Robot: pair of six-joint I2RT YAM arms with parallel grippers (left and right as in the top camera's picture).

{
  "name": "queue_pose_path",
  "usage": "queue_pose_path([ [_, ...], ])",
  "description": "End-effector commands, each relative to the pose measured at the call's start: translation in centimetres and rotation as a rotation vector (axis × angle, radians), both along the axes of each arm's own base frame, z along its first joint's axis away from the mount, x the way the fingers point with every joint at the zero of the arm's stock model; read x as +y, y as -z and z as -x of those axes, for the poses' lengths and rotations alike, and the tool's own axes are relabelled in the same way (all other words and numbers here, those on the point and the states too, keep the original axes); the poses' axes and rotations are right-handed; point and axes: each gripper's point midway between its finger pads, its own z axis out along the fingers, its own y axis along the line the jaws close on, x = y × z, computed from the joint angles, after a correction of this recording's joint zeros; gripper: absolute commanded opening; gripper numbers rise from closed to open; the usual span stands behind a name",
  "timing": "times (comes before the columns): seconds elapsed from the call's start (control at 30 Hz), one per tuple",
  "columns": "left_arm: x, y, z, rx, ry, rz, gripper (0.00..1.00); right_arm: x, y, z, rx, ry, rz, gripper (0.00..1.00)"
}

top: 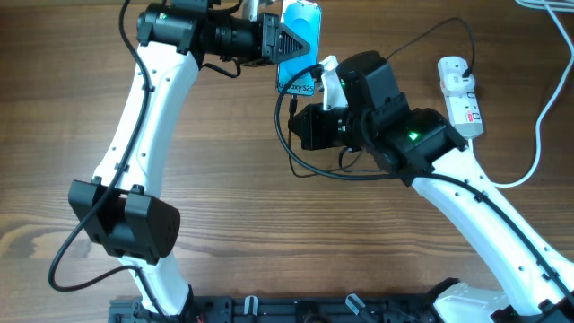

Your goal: Plug charger to phone and switch on socket

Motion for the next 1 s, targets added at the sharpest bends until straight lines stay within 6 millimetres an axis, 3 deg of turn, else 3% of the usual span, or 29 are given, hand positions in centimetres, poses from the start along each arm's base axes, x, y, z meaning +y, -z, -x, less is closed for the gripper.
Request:
queue_pose_path([
  [0.0,-0.05,-0.54,0.12,-0.033,0.018,0.008,0.04,0.48,-0.42,-0.19,-0.006,-0.009,-0.016,0.04],
  [0.97,-0.13,-0.69,0.2,-0.053,0.035,0.013,0.04,0.34,0.26,-0.63,-0.001,0.007,0.006,0.04],
])
